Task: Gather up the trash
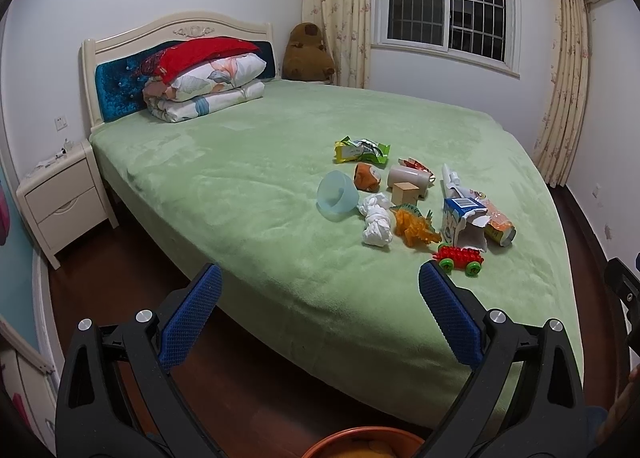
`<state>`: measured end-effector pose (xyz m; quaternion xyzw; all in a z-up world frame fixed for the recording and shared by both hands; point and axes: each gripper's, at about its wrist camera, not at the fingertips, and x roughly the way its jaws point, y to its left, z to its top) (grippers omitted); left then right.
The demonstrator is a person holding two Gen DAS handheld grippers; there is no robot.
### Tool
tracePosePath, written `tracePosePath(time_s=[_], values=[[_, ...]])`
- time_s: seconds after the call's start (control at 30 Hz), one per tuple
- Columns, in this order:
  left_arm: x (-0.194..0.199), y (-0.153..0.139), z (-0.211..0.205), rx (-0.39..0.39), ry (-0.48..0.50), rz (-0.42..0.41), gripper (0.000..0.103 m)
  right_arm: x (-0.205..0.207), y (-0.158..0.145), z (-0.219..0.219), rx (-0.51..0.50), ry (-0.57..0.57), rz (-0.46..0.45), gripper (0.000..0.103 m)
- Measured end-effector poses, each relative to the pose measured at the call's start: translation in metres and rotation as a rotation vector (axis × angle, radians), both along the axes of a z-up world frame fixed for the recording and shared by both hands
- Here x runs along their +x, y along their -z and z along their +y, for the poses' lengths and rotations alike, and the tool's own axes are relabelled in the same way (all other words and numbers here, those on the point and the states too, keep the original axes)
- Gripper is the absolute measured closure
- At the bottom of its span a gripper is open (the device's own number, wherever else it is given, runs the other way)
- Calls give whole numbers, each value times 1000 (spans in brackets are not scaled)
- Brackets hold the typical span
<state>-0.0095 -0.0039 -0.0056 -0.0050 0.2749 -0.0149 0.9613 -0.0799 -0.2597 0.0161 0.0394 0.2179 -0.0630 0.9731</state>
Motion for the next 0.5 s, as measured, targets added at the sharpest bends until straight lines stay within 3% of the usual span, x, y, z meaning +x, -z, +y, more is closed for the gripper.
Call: tracePosePath(time_s=[0.5], values=[[-1,1,1,-2,0,4,7,-1,-1,0,2,-2,0,5]])
